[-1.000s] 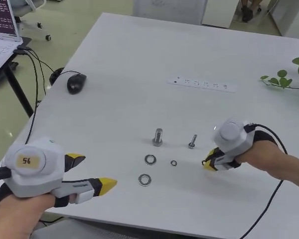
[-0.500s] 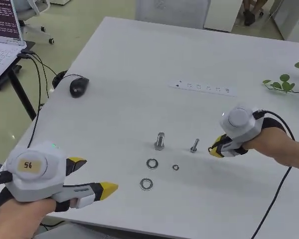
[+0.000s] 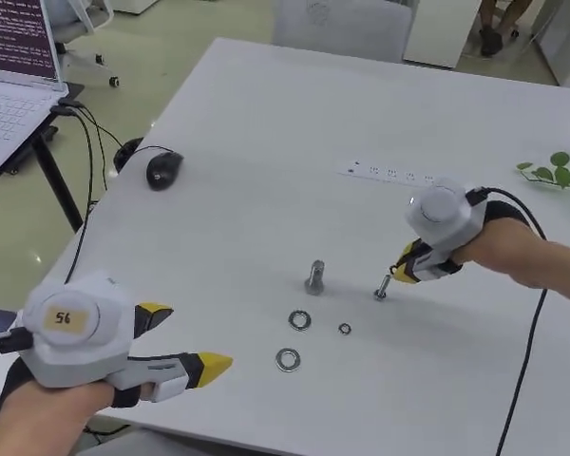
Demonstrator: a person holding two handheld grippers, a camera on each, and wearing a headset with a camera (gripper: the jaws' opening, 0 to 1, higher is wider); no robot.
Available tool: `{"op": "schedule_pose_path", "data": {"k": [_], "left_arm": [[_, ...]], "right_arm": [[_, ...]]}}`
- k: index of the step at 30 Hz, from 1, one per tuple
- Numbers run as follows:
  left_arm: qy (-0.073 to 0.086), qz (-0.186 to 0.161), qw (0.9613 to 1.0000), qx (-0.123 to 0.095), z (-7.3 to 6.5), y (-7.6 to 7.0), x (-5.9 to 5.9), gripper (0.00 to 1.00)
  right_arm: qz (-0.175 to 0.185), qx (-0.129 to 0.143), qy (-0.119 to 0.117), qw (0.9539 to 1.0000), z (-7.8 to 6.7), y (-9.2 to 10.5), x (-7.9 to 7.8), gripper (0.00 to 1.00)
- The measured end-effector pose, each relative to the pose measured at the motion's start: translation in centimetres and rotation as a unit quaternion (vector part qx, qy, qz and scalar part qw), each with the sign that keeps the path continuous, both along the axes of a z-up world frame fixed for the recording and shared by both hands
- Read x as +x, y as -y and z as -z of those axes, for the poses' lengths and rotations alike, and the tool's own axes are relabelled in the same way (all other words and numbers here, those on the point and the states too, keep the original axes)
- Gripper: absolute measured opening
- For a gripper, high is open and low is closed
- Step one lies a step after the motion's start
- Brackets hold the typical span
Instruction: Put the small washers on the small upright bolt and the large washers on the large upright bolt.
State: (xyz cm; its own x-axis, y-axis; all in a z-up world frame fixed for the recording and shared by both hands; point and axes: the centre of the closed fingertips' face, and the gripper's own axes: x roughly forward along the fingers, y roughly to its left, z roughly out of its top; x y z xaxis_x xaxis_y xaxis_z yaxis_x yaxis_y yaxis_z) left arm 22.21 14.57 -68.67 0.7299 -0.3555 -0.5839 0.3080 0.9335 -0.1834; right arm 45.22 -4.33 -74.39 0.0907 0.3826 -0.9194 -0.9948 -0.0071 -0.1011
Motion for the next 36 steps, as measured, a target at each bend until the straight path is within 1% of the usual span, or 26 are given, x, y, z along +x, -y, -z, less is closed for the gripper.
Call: {"op": "schedule_pose_path", "data": {"k": [2,4,8,17,31,36], "left_arm": [[-0.001,-0.002,1.0000,-0.001,0.1,-0.1,-0.1,0.64],[-0.002,-0.005,1.0000,-0.002,0.2,-0.3,-0.2,0.64],[-0.003,-0.008,1.0000,-0.002,0.3,-0.5,-0.4,0.64],[-0.003,-0.013,0.9999,-0.004,0.5,-0.8,-0.3,0.64],[-0.005,-0.018,0.9998,-0.004,0.6,-1.0,-0.3,0.64],[-0.006,-0.019,0.9998,-0.004,0.6,-1.1,-0.4,0.64]], "right_arm": [[-0.009,-0.011,0.002,0.9999,0.2,-0.1,-0.3,0.13],[-0.016,-0.015,0.003,0.9998,0.2,-0.2,-0.5,0.13],[-0.019,-0.021,0.001,0.9996,0.4,-0.4,-0.7,0.13],[-0.024,-0.038,0.002,0.9990,1.0,0.1,-0.6,0.13],[-0.027,-0.042,-0.001,0.9988,1.5,-0.1,-0.4,0.13],[-0.030,-0.048,-0.005,0.9984,2.3,0.0,-0.2,0.13]]}}
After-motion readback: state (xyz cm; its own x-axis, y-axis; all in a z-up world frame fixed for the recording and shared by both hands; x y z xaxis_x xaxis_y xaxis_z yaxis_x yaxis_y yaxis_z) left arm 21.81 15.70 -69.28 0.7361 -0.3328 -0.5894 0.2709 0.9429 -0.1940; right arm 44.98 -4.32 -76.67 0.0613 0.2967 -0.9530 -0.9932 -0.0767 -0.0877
